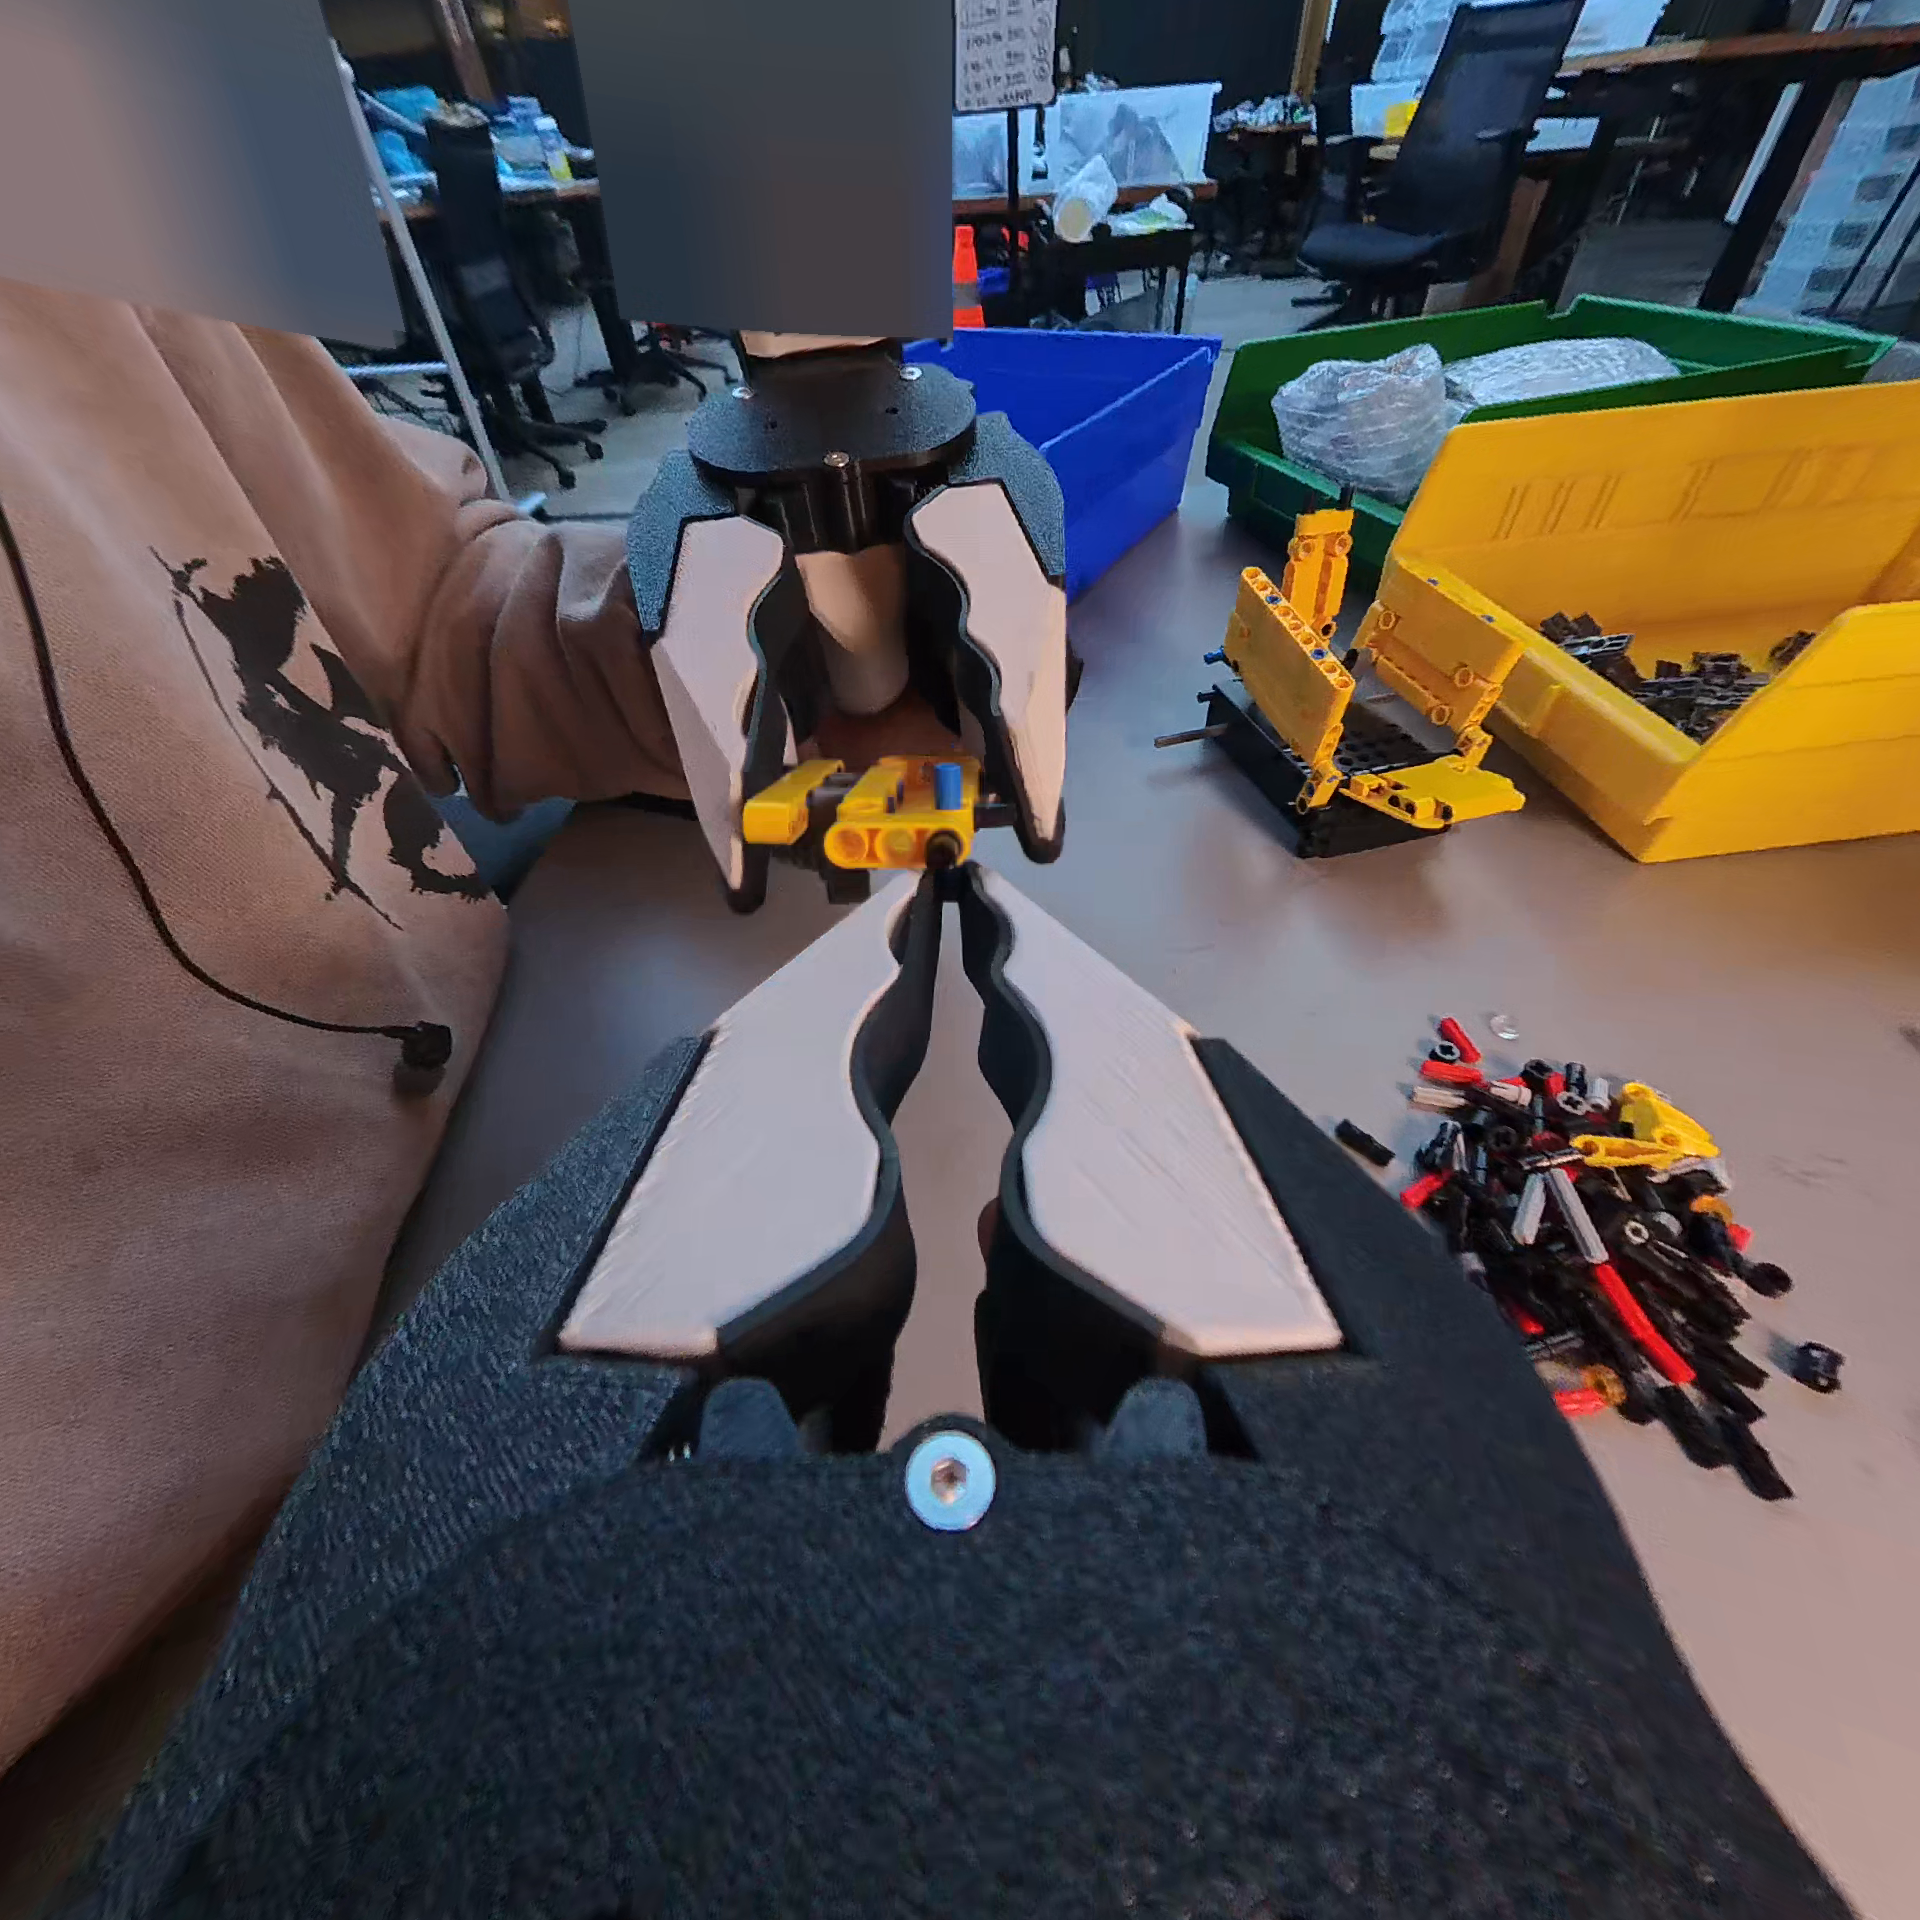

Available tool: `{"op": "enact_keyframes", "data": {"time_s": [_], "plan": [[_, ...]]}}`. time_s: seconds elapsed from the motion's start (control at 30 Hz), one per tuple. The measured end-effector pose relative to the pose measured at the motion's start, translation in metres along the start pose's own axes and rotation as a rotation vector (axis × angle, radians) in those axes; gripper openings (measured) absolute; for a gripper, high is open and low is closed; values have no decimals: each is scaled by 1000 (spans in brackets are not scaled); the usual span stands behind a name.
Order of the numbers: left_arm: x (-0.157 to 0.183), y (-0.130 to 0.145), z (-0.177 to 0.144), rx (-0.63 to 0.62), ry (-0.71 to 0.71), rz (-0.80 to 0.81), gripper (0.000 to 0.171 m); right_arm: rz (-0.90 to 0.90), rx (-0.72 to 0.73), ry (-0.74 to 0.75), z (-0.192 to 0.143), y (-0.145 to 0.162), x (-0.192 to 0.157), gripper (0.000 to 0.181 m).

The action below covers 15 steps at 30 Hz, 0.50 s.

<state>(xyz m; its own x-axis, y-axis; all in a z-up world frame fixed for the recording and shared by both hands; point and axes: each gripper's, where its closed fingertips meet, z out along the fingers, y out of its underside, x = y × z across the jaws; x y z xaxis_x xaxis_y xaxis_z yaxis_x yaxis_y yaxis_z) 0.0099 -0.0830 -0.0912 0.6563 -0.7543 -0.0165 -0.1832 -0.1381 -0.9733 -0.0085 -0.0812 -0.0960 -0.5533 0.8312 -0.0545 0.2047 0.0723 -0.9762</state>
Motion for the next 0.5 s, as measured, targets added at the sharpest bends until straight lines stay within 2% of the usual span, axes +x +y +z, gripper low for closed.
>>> {"op": "enact_keyframes", "data": {"time_s": [0.03,0.1,0.13,0.17,0.27,0.37,0.43,0.5], "plan": [[-2,-6,-4,32,-8,-2,48,18,8,-7,-1,1,0,2],[-15,-41,-36,205,-56,-21,48,-47,-151,71,-5,38,16,2],[-20,-47,-46,230,-85,2,48,42,-103,55,-8,39,18,2],[-17,-39,-42,194,-78,17,48,103,-25,40,-9,24,17,2],[-16,-28,-30,174,-56,-20,49,-56,-45,85,-2,1,21,2],[-41,-24,-40,197,-99,-140,49,-68,-89,157,-8,8,39,3],[-55,-8,-40,150,-165,-187,49,-67,-112,267,-25,13,63,3],[-60,0,-35,104,-209,-157,49,-98,-157,456,-57,16,102,3]]}}
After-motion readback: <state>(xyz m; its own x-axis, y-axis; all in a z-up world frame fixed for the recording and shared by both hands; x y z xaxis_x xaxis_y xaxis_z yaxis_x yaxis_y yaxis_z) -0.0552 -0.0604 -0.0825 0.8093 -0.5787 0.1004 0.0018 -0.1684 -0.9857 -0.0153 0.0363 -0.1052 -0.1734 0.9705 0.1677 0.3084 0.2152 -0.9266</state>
